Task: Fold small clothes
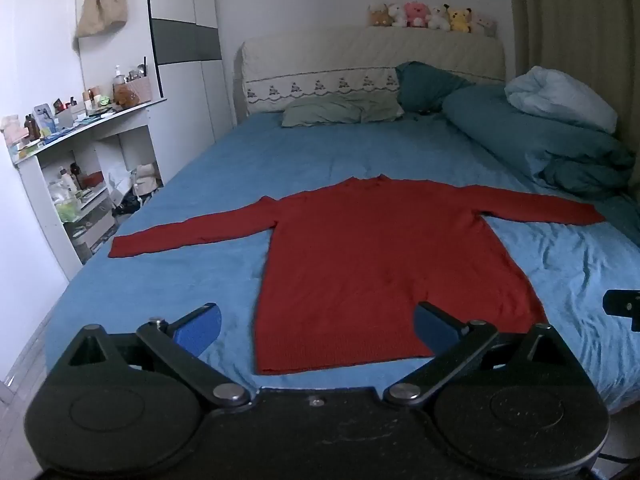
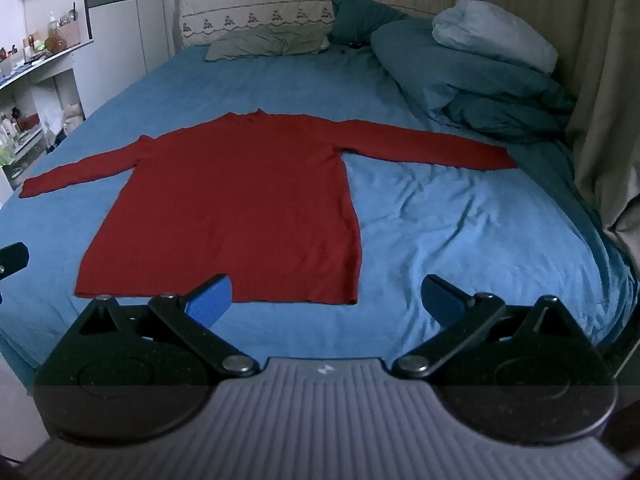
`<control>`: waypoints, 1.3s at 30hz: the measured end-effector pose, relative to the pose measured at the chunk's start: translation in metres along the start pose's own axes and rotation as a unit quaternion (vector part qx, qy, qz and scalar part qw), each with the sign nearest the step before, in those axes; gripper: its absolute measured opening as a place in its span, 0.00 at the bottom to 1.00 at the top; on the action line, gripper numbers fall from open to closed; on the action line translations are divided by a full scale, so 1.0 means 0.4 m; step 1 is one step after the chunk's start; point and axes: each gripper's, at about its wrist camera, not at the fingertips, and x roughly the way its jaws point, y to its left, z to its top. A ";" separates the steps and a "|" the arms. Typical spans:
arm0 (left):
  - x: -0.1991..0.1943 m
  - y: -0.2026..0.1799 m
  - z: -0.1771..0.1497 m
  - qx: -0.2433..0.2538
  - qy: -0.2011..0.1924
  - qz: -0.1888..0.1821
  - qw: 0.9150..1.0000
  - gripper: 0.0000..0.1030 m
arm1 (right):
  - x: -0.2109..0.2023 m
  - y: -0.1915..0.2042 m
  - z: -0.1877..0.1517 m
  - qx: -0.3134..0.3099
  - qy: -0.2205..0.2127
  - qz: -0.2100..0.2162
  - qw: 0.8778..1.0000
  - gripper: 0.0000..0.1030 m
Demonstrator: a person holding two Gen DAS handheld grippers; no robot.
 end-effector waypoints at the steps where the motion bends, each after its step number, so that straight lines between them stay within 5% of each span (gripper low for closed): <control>1: 0.000 0.000 0.000 0.001 0.000 0.001 1.000 1.00 | 0.000 0.000 0.000 0.000 0.000 -0.001 1.000 1.00; 39: -0.006 -0.006 0.002 0.001 -0.006 0.004 1.000 1.00 | 0.000 0.013 0.002 0.006 0.003 0.005 1.000 1.00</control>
